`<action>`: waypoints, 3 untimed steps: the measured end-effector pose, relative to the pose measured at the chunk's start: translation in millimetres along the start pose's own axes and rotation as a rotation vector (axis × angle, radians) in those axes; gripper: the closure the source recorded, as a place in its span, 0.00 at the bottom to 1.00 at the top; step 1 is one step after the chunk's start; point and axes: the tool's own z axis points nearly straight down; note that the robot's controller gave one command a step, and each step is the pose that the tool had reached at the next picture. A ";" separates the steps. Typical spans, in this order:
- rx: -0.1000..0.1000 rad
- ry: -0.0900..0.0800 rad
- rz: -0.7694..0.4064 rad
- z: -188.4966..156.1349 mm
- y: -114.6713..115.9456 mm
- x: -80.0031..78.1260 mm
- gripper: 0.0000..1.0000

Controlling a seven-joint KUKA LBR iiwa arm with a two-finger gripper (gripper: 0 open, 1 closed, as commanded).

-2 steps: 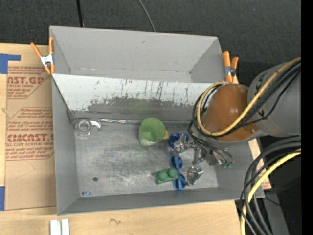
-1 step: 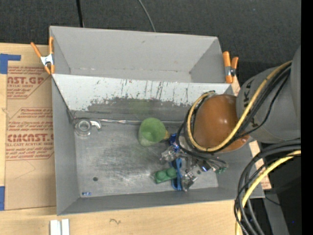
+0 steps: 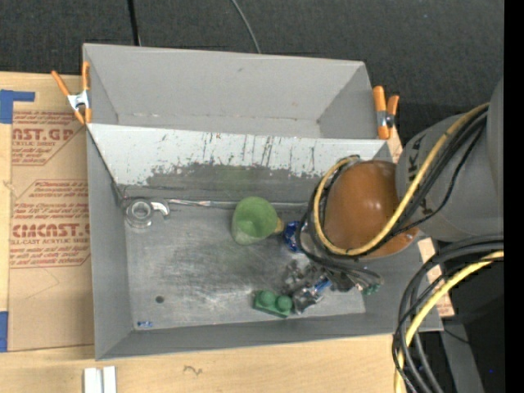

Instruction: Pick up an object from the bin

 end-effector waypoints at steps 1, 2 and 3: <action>0.005 -0.010 -0.402 -144.6 -40.0 -9.7 1.00; -0.004 -0.003 -0.213 -78.0 -35.1 -6.7 1.00; 0.006 -0.015 -0.232 -217.0 -24.9 -41.7 1.00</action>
Offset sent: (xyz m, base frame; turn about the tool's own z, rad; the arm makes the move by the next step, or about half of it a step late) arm 0.0283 -0.0288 0.1426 -0.4040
